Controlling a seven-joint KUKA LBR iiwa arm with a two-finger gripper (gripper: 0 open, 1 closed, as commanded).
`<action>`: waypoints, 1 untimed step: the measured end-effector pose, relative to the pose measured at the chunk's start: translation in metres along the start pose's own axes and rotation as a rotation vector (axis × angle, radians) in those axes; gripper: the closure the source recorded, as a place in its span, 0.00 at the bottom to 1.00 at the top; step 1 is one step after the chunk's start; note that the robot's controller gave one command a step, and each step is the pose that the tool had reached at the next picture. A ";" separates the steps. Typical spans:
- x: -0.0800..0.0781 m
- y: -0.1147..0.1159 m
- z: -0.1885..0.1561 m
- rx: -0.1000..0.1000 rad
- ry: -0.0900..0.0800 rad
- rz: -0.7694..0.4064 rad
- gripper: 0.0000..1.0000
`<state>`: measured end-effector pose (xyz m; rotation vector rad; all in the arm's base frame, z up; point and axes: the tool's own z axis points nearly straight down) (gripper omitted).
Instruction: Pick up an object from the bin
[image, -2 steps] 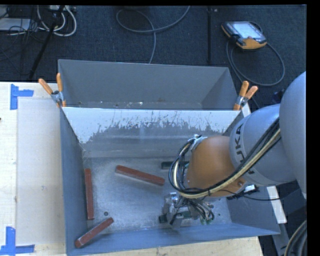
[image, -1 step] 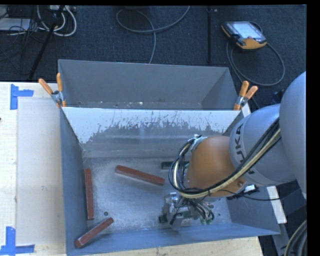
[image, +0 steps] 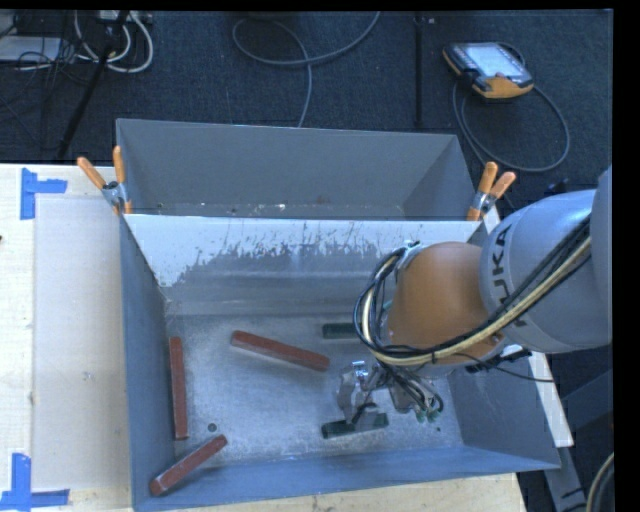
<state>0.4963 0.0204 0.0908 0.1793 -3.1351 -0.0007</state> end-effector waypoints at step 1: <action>-0.033 -0.012 -0.114 0.001 -0.005 -0.023 0.00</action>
Offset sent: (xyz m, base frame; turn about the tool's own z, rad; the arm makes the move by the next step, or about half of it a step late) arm 0.0000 0.0000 0.0000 0.0000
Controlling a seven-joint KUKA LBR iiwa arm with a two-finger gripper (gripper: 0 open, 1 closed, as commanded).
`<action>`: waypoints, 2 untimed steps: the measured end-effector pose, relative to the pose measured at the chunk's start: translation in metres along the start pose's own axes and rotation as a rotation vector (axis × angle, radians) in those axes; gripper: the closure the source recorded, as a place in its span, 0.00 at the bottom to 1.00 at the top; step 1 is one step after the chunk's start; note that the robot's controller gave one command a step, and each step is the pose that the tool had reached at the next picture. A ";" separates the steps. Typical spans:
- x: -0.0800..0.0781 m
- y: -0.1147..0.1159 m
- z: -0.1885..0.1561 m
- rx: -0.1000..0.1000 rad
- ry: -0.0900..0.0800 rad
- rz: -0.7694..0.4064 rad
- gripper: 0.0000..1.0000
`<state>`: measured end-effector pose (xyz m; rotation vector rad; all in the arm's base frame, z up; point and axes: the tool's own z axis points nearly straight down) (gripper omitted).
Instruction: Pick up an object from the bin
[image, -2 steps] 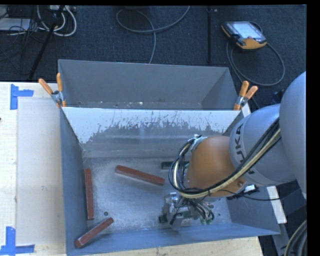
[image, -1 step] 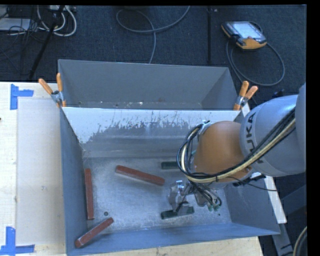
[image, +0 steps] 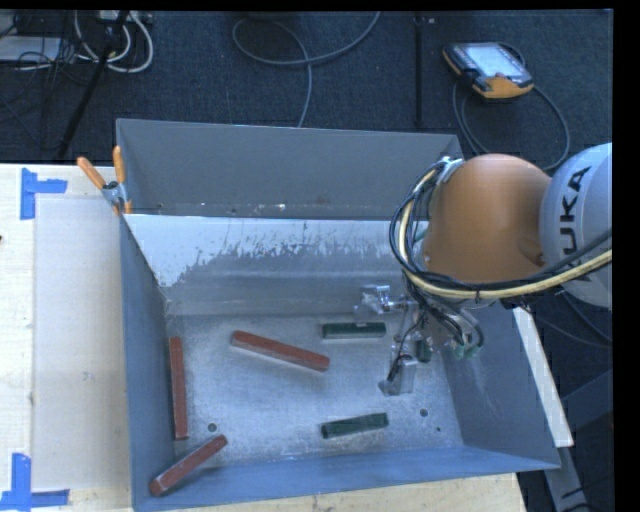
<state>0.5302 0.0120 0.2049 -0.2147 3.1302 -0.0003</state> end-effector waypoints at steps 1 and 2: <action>0.001 0.000 0.001 -0.001 0.003 0.001 0.00; -0.003 -0.001 0.061 0.000 -0.001 0.006 0.00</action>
Offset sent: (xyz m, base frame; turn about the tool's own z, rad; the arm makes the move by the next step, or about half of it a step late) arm 0.0061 -0.0013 -0.1349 0.0132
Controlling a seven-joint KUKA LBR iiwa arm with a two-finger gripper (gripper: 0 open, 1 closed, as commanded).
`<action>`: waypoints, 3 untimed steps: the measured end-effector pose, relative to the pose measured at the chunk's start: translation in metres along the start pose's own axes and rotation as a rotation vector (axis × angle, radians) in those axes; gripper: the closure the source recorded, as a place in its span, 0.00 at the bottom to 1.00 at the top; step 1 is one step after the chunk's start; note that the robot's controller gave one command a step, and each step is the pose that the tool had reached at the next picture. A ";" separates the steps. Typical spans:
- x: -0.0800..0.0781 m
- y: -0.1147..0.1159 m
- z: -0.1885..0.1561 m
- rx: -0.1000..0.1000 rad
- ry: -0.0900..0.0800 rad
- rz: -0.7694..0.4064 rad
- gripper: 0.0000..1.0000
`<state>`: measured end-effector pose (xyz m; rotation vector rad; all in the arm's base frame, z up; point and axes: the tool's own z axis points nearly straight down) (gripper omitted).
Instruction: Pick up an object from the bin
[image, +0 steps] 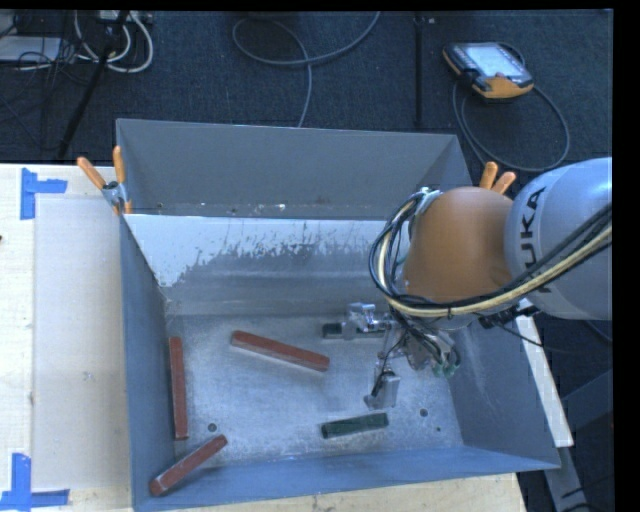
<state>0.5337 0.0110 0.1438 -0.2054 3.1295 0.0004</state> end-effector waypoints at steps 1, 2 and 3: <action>0.046 0.005 0.067 0.000 0.004 0.113 0.00; 0.015 0.015 0.074 0.000 0.006 0.150 1.00; 0.015 0.015 0.074 0.000 0.006 0.150 1.00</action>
Offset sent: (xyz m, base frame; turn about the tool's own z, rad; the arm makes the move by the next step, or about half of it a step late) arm -0.0164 0.0128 -0.0738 0.1510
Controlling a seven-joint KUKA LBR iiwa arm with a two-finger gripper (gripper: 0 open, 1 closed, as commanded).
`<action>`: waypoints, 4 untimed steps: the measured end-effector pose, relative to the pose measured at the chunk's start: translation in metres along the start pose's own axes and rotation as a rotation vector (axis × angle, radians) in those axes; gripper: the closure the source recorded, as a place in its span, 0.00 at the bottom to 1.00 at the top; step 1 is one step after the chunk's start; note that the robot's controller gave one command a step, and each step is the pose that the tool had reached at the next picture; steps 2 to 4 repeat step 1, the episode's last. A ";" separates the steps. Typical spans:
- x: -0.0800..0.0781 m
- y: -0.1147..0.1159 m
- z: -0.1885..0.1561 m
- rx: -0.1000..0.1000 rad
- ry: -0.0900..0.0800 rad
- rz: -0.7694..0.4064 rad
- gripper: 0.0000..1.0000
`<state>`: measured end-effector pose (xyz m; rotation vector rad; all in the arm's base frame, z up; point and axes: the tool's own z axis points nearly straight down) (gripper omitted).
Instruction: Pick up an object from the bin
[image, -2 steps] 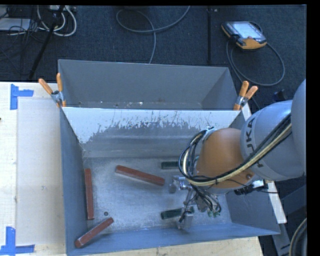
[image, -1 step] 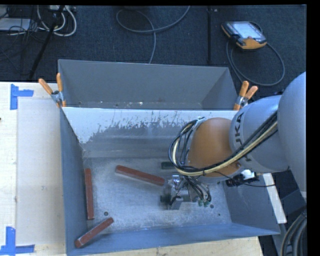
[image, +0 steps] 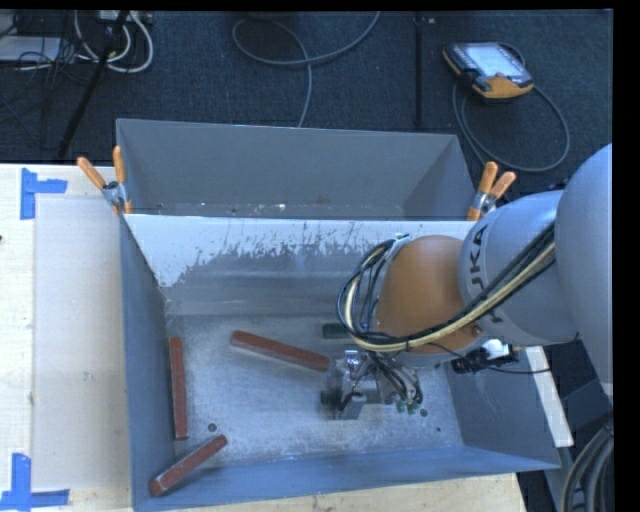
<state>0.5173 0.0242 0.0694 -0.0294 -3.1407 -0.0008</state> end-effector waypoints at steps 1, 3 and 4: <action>-0.013 0.003 -0.144 0.000 -0.002 0.075 1.00; -0.013 0.003 -0.144 0.000 -0.002 0.075 1.00; -0.013 0.003 -0.144 0.000 -0.002 0.075 1.00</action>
Offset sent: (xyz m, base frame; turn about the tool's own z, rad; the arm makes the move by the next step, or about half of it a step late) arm 0.0000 0.0000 0.0000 0.0000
